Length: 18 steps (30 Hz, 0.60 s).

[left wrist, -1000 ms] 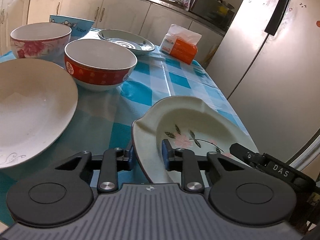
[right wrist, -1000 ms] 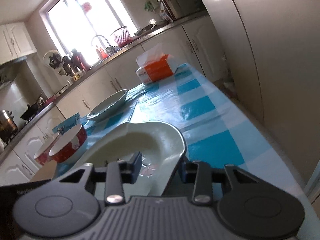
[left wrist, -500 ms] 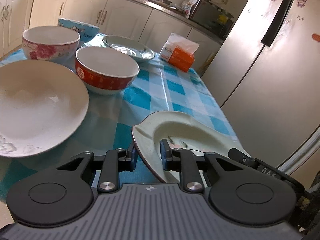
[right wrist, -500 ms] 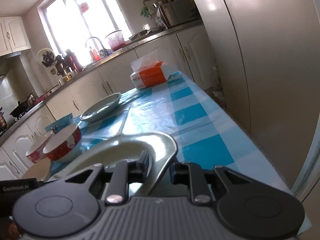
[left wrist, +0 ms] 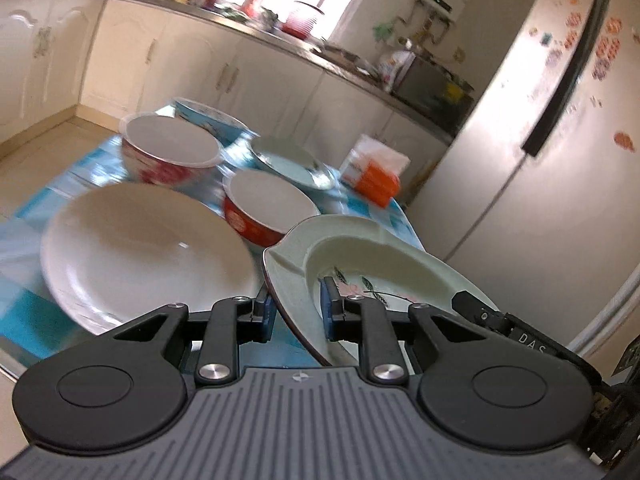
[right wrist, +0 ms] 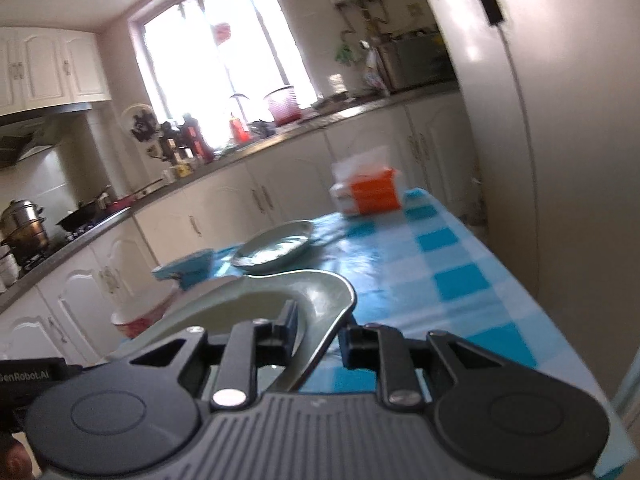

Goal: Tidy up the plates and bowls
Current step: 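Carry the held green floral plate with both grippers beside the red bowls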

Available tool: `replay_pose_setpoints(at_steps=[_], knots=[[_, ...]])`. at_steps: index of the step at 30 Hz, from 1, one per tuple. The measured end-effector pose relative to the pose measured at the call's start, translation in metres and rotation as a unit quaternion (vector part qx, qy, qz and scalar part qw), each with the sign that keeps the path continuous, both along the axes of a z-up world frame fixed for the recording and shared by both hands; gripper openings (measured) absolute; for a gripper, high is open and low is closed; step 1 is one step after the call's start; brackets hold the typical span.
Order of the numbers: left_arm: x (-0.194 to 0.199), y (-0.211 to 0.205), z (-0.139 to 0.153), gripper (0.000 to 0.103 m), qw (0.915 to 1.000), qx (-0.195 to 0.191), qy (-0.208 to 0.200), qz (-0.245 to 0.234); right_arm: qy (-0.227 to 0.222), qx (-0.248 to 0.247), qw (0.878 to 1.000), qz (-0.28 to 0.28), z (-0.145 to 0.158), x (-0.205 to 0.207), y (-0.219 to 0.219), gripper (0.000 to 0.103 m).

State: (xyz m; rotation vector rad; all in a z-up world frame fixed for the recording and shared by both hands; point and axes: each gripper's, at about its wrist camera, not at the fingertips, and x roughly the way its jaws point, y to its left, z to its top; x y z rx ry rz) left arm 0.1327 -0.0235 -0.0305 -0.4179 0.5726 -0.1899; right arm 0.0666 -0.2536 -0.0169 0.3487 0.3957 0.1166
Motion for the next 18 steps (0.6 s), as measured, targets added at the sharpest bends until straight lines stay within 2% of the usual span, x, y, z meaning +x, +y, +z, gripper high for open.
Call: replay_pose_setpoints(at_steps=[7, 13, 18], knots=[[-0.011, 0.051, 0.002, 0.021, 0.9979, -0.001, -0.003, 0.065, -0.005, -0.004, 0.998, 0.060, 0.006, 0.019, 0.051, 0.020], [-0.011, 0.083, -0.008, 0.021, 0.9924, 0.004, 0.008, 0.123, 0.010, -0.007, 0.994, 0.107, -0.006, 0.040, 0.096, 0.021], [-0.004, 0.094, -0.016, 0.021, 0.9888, 0.008, 0.019, 0.148, 0.021, -0.004, 0.992, 0.125, -0.019, 0.056, 0.119, 0.021]])
